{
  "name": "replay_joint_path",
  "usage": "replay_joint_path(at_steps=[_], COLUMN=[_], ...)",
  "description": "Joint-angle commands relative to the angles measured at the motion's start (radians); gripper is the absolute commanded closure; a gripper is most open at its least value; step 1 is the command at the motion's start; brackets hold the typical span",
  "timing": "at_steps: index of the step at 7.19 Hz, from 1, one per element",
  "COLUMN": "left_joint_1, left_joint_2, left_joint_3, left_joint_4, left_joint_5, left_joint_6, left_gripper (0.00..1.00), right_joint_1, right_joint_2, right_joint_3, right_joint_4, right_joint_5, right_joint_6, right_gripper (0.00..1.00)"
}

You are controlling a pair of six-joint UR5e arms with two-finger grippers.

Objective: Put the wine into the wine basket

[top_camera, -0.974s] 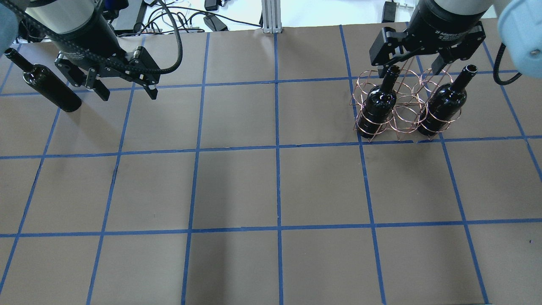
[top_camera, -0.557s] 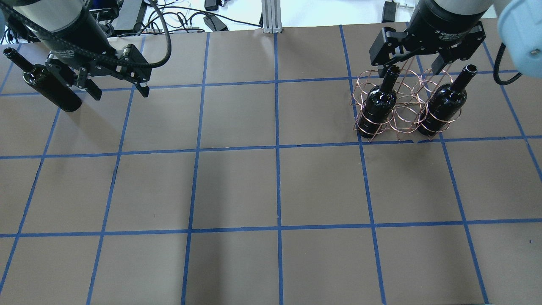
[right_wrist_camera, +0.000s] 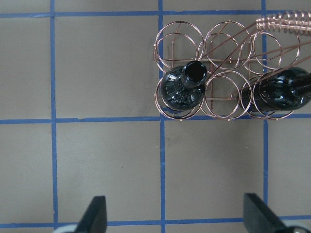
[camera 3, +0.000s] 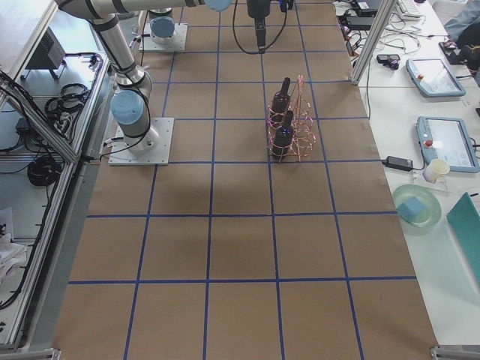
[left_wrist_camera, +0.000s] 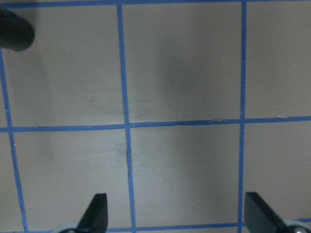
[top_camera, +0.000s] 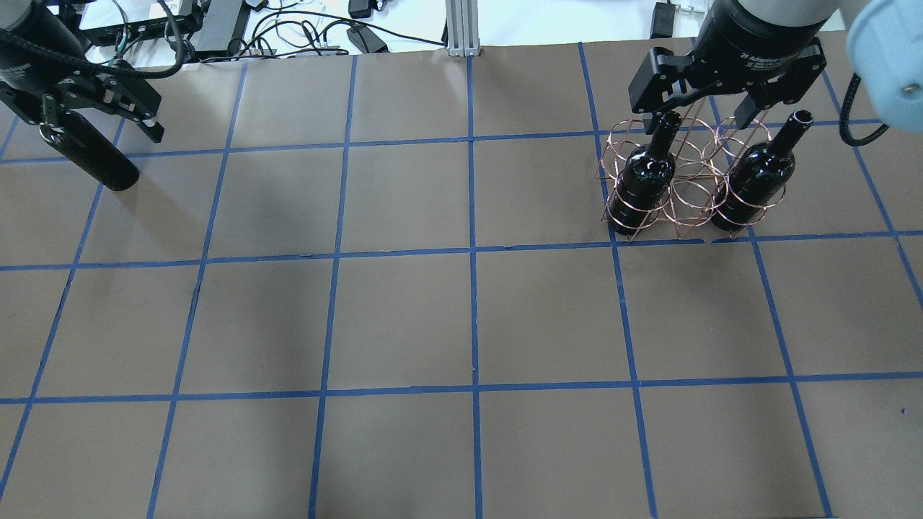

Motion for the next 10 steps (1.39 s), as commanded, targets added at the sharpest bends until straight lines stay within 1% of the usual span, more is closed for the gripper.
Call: replay_joint_path(at_steps=[1,3,4,5,9,10], left_joint_1=[0.102,0.176,0.200,0.219,0.250,0.251], left_joint_2=[-0.124,-0.216,-0.254,-0.290,-0.392,-0.415], left_joint_3=[0.141,0.233,0.252,0.254,0.295,0.309], left_joint_4=[0.003,0.005,0.043,0.098,0.244,0.258], left_joint_5=[0.020,0.017,0.017,0.019,0.014,-0.010], left_joint_6=[0.093,0.095,0.097,0.116,0.123,0.121], left_gripper=[0.00,0.00,0.00,0.00,0.00,0.00], right_joint_1=[0.000,0.000,0.000,0.000,0.000,0.000], right_joint_2=[0.000,0.000,0.000,0.000,0.000,0.000], right_joint_3=[0.001,0.001,0.001,0.001,0.001,0.001], right_joint_4=[0.001,0.001,0.002,0.002,0.004,0.004], right_joint_5=[0.000,0.000,0.000,0.000,0.000,0.000], right_joint_6=[0.001,0.001,0.001,0.001,0.001,0.001], right_gripper=[0.00,0.00,0.00,0.00,0.00,0.00])
